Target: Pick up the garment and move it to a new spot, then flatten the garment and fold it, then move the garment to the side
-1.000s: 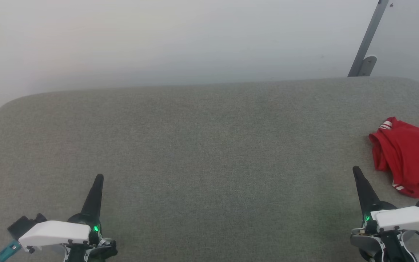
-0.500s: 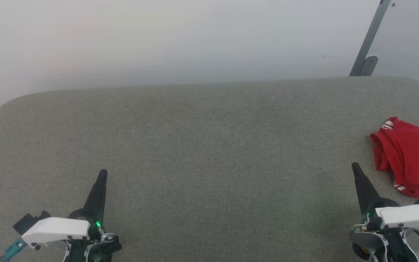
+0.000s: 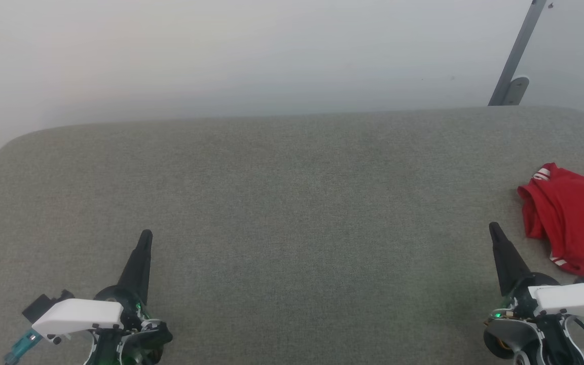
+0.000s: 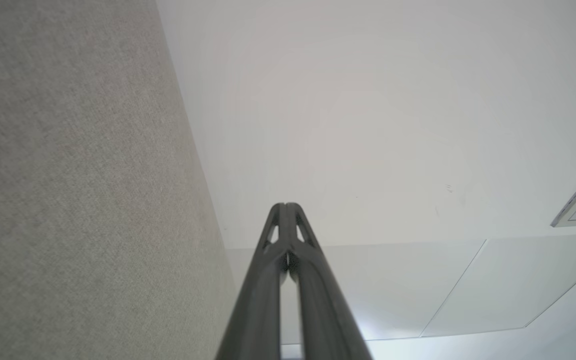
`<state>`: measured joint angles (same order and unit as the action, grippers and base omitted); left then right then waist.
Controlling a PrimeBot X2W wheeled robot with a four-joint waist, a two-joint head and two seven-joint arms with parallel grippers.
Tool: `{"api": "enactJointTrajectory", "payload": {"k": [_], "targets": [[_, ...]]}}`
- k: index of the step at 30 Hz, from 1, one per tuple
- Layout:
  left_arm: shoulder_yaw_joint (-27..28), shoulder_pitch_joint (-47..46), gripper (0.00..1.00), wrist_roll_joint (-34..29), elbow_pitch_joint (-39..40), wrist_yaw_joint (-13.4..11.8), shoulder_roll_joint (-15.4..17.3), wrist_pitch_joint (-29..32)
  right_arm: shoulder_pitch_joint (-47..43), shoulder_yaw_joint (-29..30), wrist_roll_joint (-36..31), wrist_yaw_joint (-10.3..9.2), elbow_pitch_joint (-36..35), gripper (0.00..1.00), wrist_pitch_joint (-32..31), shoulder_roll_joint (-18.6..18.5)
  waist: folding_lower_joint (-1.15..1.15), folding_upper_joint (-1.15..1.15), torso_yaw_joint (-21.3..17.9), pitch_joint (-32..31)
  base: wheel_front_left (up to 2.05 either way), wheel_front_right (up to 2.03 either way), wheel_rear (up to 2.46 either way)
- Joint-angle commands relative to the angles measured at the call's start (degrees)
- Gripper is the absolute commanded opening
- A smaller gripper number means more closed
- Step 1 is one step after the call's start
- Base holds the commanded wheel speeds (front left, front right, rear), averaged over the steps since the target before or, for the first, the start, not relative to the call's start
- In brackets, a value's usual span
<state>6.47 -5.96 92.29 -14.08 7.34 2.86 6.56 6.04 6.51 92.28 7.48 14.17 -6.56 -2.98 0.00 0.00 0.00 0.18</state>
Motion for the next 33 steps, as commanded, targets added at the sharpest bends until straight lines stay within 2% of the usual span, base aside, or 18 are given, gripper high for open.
{"api": "enactJointTrajectory", "payload": {"k": [1, 33], "targets": [[0.22, -0.61, 0.00, 0.18, 0.02, 0.26, -0.14, 0.20, 0.37, 0.10, 0.23, 0.02, -0.27, 0.00, -0.19, 0.23, 0.00, 0.00, 0.00, 0.00, 0.00, 0.00, 0.00], [0.18, -0.60, 0.00, 0.20, 0.03, 0.26, -0.14, 0.17, 0.34, 0.08, 0.24, 0.02, -0.26, 0.00, -0.18, 0.22, 0.00, 0.00, 0.00, 0.00, 0.00, 0.00, 0.00]]}}
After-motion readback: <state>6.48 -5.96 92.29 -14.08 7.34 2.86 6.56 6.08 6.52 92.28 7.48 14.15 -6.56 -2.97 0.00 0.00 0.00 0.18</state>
